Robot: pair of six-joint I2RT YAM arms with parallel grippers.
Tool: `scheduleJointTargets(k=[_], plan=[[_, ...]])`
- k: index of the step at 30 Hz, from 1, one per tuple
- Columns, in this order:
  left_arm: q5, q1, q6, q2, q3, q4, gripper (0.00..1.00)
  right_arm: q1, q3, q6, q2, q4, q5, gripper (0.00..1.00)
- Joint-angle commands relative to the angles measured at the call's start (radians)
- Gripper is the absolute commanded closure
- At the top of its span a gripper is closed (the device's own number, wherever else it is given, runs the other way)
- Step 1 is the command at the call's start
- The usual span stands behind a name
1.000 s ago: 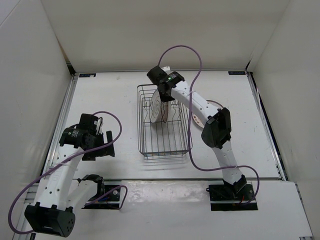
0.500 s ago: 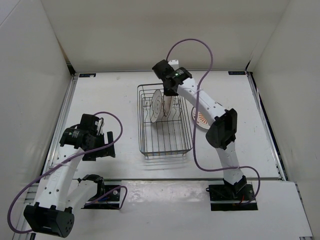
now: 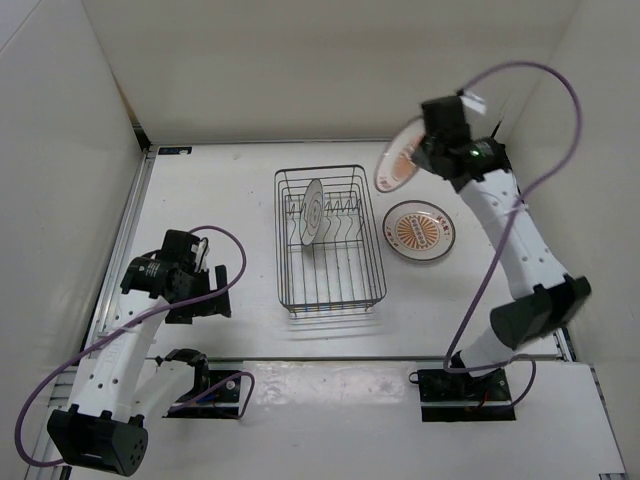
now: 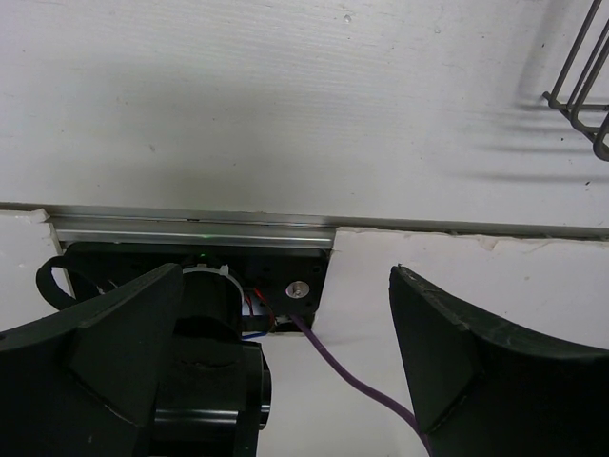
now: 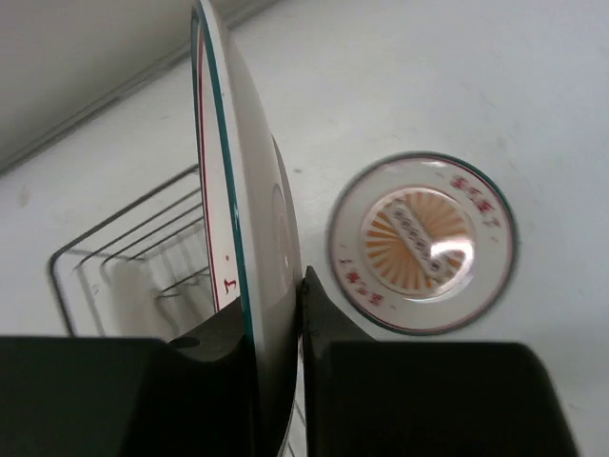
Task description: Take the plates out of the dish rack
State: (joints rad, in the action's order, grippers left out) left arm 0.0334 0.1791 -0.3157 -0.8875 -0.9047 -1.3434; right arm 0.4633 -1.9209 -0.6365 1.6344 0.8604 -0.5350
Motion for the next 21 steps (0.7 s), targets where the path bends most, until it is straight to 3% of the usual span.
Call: scheduleJointTargets(k=[1,2,3,4,6,8,13,21], plan=[[-0.004,0.007,-0.003,0.016,0.007,0.004,0.00,-0.196,0.292,-0.233,-0.138,-0.241,0.228,1.00],[-0.006,0.008,-0.005,0.021,0.007,0.006,0.00,-0.228,0.470,-0.235,-0.197,-0.303,0.330,1.00],[-0.007,0.008,-0.002,0.021,0.009,0.004,0.00,-0.301,0.505,-0.242,-0.199,-0.398,0.413,1.00],[-0.007,0.011,-0.003,0.019,0.010,0.004,0.00,-0.319,0.528,-0.214,-0.194,-0.420,0.455,1.00],[-0.009,0.011,-0.002,0.021,0.018,0.004,0.00,-0.366,0.550,-0.126,-0.138,-0.439,0.680,1.00],[-0.006,0.011,-0.003,0.024,0.021,0.004,0.00,-0.373,0.568,-0.077,-0.101,-0.445,0.759,1.00],[0.007,0.013,0.001,0.022,0.027,0.016,0.00,-0.387,0.720,-0.051,-0.082,-0.616,0.764,1.00],[0.010,0.013,0.009,0.022,0.047,0.027,0.00,-0.407,0.887,0.000,-0.087,-0.621,0.679,1.00]])
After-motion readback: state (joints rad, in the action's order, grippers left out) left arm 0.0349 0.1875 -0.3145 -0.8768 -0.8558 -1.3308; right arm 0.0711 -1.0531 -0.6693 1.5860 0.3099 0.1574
